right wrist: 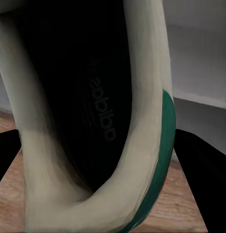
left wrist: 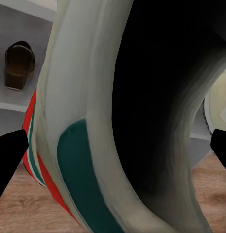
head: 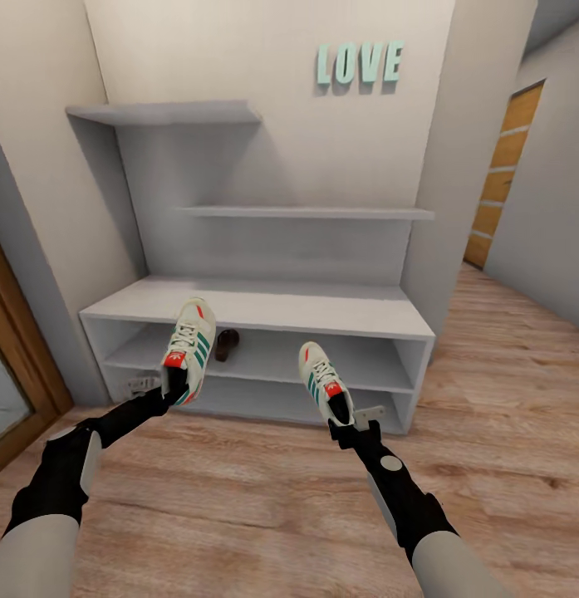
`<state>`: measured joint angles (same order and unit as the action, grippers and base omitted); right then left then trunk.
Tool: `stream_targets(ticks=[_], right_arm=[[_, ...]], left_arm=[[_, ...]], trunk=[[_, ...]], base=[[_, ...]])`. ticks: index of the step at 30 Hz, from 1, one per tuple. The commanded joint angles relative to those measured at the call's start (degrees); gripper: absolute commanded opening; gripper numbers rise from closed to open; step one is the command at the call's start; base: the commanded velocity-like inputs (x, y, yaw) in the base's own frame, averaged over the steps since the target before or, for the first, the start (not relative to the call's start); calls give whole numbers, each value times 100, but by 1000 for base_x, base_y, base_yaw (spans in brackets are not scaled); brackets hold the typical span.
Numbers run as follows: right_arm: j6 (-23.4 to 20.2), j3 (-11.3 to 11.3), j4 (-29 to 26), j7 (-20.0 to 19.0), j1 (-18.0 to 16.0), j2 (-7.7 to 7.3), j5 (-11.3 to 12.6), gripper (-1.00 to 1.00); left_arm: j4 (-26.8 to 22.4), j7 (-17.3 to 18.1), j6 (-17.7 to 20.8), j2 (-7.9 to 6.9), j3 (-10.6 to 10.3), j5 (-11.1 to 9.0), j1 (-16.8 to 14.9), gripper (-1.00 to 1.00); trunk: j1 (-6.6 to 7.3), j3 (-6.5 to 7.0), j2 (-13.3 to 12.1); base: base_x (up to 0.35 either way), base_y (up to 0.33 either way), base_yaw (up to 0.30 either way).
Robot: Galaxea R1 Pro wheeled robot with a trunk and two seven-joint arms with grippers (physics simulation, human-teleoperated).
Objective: Pick up the two gym shoes and the two sandals from the corridor floor and place them onto the hallstand (shoe rack) in the corridor, making sure they are on the rack and not on the floor. Arrange them so the two gym shoes are next to each other and the two sandals are next to each other.
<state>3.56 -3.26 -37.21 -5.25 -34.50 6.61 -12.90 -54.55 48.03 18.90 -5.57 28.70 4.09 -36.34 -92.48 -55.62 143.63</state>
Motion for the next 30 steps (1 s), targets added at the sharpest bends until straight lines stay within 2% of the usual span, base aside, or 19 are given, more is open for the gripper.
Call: stream_targets(ticks=[1,20,30], right_arm=[[22,-35,3,-38,-4,7,-46,-100],[22,-39,3,-38,-4,7,-46,-100],[22,-42,5,-38,-4,7,-46,-100]], left_arm=[[-10,45,35,3,21,39,-5,-100],[-6,49,29,3,21,39,-4,-100],[-4,49,32,3,21,39,-5,-100]], trunk=[[1,-2,2],[1,65,2],[1,71,2]], base=[[0,0,-245],[0,14,-244],[-87,0,-49]])
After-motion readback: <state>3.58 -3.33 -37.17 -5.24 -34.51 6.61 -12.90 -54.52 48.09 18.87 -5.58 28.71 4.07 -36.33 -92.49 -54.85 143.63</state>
